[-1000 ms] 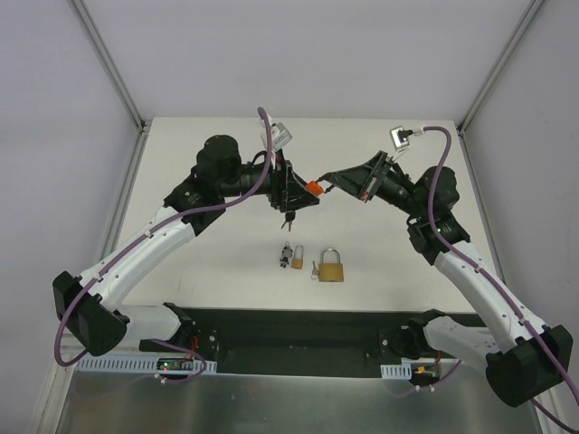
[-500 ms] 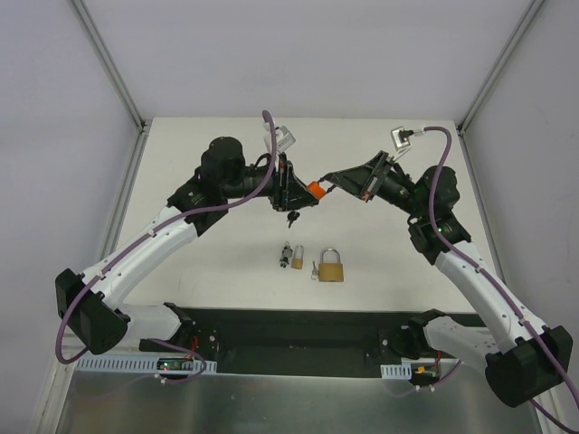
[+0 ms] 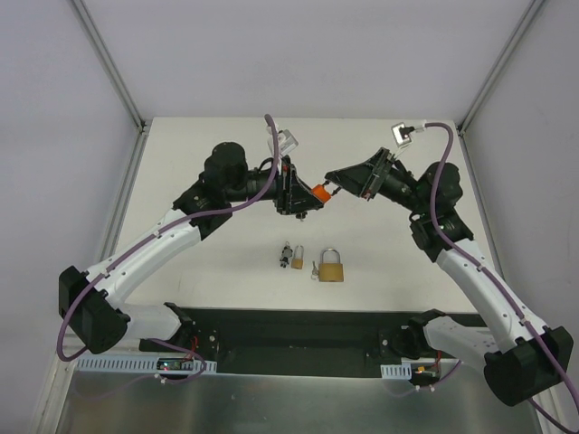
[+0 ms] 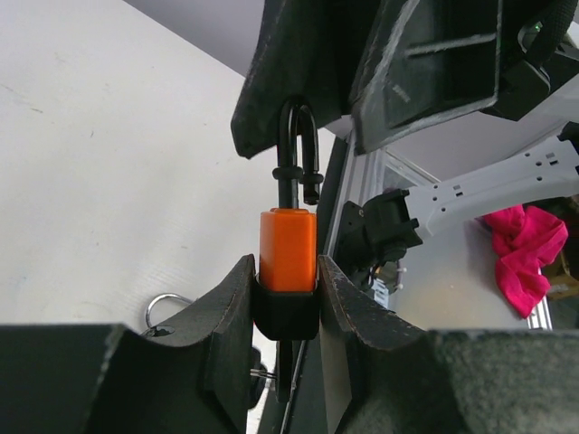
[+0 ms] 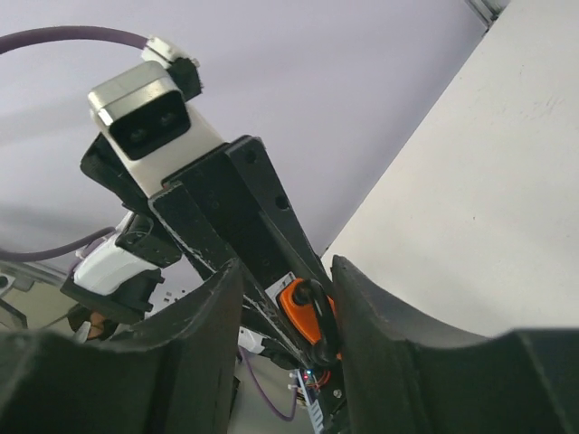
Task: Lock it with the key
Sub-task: Lock the lock.
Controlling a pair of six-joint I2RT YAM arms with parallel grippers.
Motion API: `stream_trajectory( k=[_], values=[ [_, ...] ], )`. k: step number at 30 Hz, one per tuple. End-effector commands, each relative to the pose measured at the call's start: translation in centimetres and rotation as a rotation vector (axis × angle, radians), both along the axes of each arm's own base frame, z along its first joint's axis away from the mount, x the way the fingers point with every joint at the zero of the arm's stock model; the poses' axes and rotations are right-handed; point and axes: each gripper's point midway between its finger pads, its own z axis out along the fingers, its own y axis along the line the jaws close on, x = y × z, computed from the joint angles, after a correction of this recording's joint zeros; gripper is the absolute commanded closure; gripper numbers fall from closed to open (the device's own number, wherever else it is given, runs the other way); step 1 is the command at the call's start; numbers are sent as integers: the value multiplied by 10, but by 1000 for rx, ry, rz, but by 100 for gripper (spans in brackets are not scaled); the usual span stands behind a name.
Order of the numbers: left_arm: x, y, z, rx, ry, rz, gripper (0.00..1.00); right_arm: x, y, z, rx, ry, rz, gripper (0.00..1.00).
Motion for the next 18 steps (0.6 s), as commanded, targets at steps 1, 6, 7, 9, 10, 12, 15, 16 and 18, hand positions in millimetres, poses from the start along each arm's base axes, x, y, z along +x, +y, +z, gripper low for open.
stream_trajectory(
  k=[1,6,7,9,10,12,15,16,18],
  values=[
    [-19,0,45,-167,-107,-51,100,-10,-5,38,6,-157,38,50],
    [-25,4,60,-240,-131,-57,100,-17,-8,54,-4,-218,72,34],
    [-25,4,59,-246,-132,-56,100,-17,-9,58,-7,-236,75,33],
    [-28,5,62,-265,-131,-59,100,-22,-8,60,-14,-253,103,32],
    [-29,6,65,-285,-149,-61,100,-23,-8,61,-18,-259,114,32],
    [-32,7,70,-309,-151,-66,100,-28,-7,62,-26,-274,146,34],
    [-37,10,78,-350,-169,-79,100,-33,-6,62,-32,-281,180,43],
    [-37,10,76,-356,-168,-77,100,-35,-6,63,-34,-282,189,46],
    [-39,13,83,-385,-187,-73,100,-38,-6,64,-34,-288,203,50]
  ],
)
